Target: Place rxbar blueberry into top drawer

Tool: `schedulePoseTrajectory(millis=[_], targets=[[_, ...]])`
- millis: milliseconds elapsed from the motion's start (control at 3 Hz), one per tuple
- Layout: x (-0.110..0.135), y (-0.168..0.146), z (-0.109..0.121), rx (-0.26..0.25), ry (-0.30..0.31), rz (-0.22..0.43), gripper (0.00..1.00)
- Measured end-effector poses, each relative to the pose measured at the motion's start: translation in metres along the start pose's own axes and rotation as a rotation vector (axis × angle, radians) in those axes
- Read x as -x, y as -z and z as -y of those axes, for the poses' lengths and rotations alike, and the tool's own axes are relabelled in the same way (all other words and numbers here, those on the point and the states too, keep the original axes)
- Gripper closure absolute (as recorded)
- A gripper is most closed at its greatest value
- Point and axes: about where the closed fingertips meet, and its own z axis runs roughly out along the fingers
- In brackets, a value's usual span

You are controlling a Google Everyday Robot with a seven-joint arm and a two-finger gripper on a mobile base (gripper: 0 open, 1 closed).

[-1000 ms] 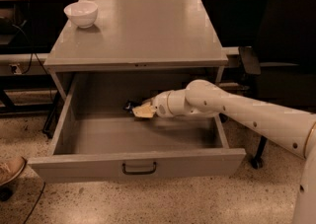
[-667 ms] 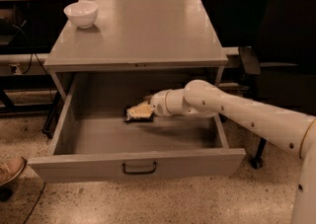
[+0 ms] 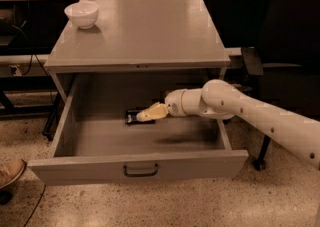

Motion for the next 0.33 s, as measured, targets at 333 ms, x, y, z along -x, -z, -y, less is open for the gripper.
schedulePoseTrajectory(millis=[333], targets=[[-0.0066,0.0505,0.0134,-0.026,-0.033,0.037,0.0]])
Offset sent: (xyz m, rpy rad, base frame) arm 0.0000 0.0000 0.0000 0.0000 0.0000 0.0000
